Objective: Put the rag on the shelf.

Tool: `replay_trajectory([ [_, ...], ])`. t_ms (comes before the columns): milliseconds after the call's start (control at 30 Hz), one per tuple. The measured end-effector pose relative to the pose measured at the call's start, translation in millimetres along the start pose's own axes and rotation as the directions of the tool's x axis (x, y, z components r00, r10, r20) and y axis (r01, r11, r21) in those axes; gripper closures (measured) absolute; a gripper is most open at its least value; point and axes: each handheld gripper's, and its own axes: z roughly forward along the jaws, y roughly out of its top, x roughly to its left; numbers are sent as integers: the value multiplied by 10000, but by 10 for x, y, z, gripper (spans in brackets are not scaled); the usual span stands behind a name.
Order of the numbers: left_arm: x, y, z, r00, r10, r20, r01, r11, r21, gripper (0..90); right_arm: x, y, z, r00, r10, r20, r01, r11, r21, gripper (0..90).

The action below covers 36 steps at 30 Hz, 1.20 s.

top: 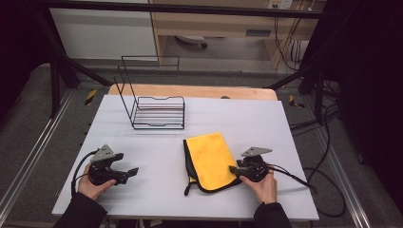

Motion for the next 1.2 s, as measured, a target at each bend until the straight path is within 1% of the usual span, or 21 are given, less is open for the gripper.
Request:
replay_trajectory([
  [33, -1, 0, -2, 10000, 5, 10, -5, 10000, -11, 103, 0, 0, 0, 10000, 0, 0, 0, 10000, 0, 662],
  [67, 0, 1, -2, 10000, 8, 13, -8, 10000, -15, 103, 11, 5, 6, 9997, 105, -207, -104, 9999, 23, 718],
  [133, 0, 1, 1, 10000, -5, 34, 5, 10000, 7, 103, 31, 1, 2, 9995, 253, -212, -254, 9997, -27, 853],
  [167, -2, 1, 2, 10000, -6, 44, 6, 10000, 18, 103, 28, 8, -14, 9990, 402, -211, -403, 9992, -65, 870],
  [267, -5, 4, 2, 9999, -57, 97, 57, 10000, 12, 103, 25, 15, -57, 9981, 605, -89, -606, 9981, -136, 882],
  [333, -8, 5, 6, 9999, -109, 132, 108, 9999, 23, 104, 9, 19, -151, 9972, 740, 80, -737, 9969, -278, 883],
  [433, -42, 26, 19, 9992, -321, 222, 320, 9995, 56, 107, 1, 6, -180, 9973, 686, 256, -681, 9974, -217, 881],
  [500, -112, 75, 38, 9983, -547, 190, 546, 9985, 62, 114, 14, -17, -152, 9980, 511, 367, -508, 9987, -99, 855],
  [567, -229, 149, 76, 9967, -786, 187, 784, 9969, 78, 140, 15, -27, -121, 9985, 269, 480, -265, 9996, -101, 745],
  [600, -299, 195, 105, 9956, -914, 183, 911, 9957, 170, 156, 9, -30, -123, 9985, 30, 553, -15, 9996, -274, 688],
  [633, -377, 245, 143, 9952, -949, 227, 943, 9952, 259, 180, 1, -20, -164, 9990, -67, 448, 99, 9974, -708, 586],
  [667, -465, 295, 185, 9948, -974, 285, 963, 9947, 367, 180, 1, -20, -164, 9990, -67, 448, 99, 9974, -708, 586],
  [700, -560, 345, 229, 9947, -980, 308, 963, 9940, 527, 197, -1, -15, -191, 9991, -69, 419, 111, 9948, -1013, 546],
  [767, -754, 437, 324, 9948, -834, 583, 793, 9944, 695, 239, 4, -12, -241, 9999, -86, 132, 103, 9899, -1412, 492],
  [833, -942, 527, 423, 9937, -746, 840, 669, 9936, 906, 306, 15, -33, -292, 9997, -231, 111, 245, 9878, -1540, 446],
  [900, -1107, 619, 529, 9890, -754, 1273, 622, 9925, 1048, 330, 18, -43, -301, 9993, -301, 202, 329, 9871, -1567, 436],
  [967, -1250, 711, 648, 9857, -781, 1494, 612, 9915, 1144, 374, 18, -63, -325, 9987, -382, 344, 430, 9878, -1500, 402],
  [1033, -1380, 796, 778, 9830, -791, 1656, 569, 9893, 1345, 414, 8, -87, -347, 9990, -302, 315, 348, 9871, -1564, 393],
  [1100, -1488, 854, 911, 9816, -793, 1739, 494, 9842, 1698, 447, -18, -113, -371, 9988, -271, 401, 331, 9867, -1594, 388],
  [1133, -1522, 870, 980, 9829, -737, 1688, 410, 9809, 1900, 461, -28, -125, -382, 9989, -232, 406, 296, 9860, -1643, 388],
  [1200, -1564, 869, 1117, 9862, -857, 1413, 515, 9719, 2299, 467, -40, -148, -401, 9989, -177, 430, 245, 9862, -1638, 383],
])
